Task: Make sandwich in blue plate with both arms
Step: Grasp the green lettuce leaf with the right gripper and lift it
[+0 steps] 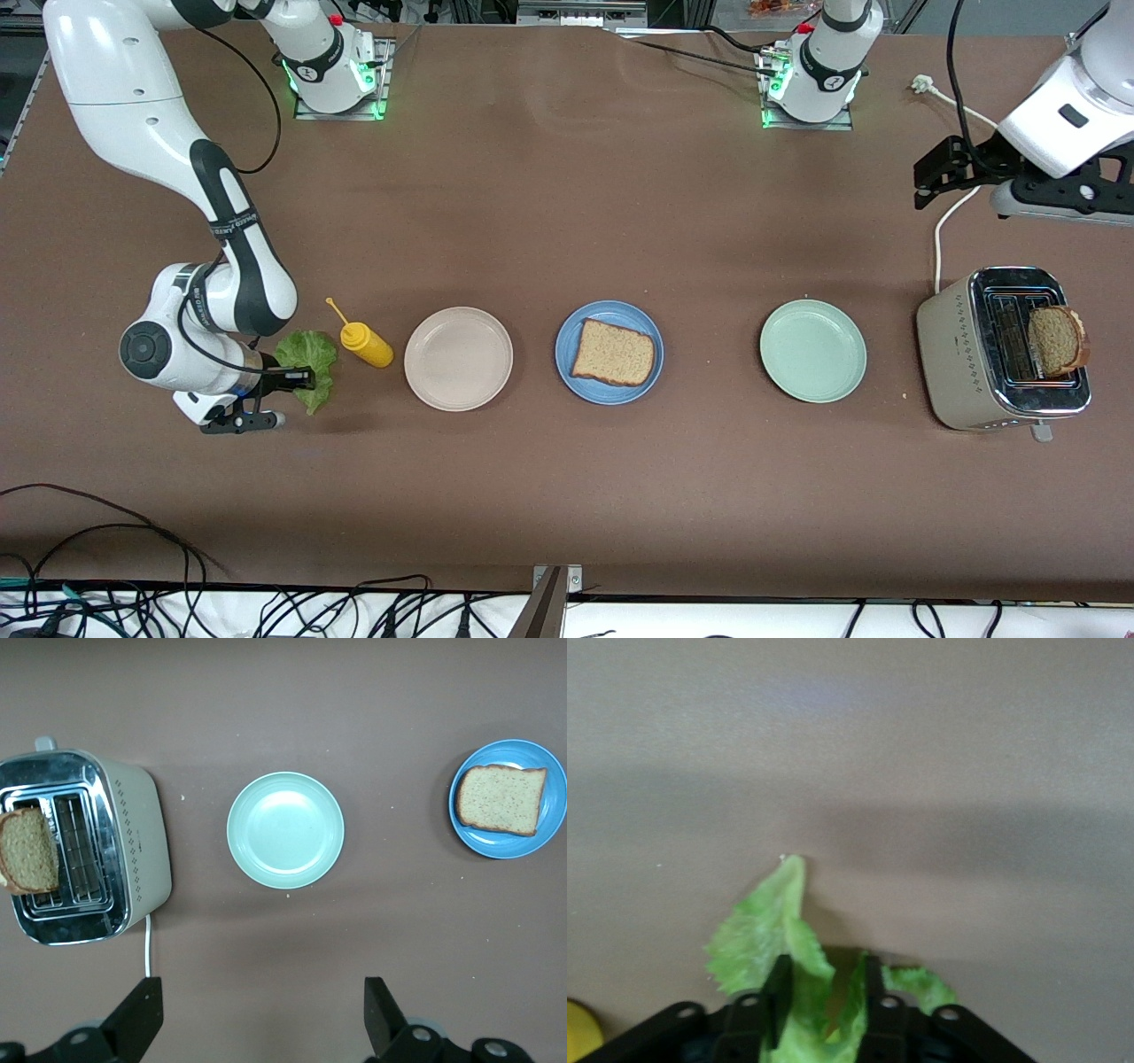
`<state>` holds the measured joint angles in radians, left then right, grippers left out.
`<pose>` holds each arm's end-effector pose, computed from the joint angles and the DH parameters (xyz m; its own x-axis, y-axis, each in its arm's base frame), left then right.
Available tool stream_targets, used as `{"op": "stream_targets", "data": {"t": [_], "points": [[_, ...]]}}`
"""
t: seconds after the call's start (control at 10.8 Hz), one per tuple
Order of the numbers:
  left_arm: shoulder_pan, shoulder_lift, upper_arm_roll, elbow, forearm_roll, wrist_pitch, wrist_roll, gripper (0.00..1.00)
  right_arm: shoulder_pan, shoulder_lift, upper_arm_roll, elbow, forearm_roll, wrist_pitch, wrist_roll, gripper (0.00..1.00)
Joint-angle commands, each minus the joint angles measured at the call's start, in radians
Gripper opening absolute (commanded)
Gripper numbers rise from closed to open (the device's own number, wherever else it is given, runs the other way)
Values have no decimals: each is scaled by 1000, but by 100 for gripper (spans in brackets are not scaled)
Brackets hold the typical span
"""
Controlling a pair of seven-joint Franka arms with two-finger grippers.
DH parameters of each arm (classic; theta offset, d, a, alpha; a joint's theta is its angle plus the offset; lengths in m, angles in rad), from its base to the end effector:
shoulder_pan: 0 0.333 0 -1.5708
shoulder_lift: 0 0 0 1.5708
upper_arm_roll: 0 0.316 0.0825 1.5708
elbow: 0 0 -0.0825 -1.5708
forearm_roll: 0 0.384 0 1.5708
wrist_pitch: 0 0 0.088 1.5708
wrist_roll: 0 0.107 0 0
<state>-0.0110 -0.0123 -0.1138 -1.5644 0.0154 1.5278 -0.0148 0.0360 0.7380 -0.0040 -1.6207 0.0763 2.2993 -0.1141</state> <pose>0.5423 -0.0667 0.6305 0.9937 -0.1090 -0.0241 -0.1095 -0.9938 -0.0172 0.6841 0.0238 0.1853 0.9939 0.0958 -0.0544 0.0927 -0.9940 -0.0577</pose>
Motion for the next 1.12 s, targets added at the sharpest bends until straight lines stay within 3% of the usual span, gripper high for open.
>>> {"op": "stream_targets", "data": {"t": [0.0,0.74,1.02], "points": [[-17,-70,37,-86,-64,32,-5,100,-2,-99,10,-10,22,-120,-22,0],[-12,-66,14,-59,-63,-5,-2,100,24,-411,9,-8,22,-464,-6,0],[-14,-63,14,-49,-64,-5,-4,100,125,-424,-14,16,20,-509,127,0]]}}
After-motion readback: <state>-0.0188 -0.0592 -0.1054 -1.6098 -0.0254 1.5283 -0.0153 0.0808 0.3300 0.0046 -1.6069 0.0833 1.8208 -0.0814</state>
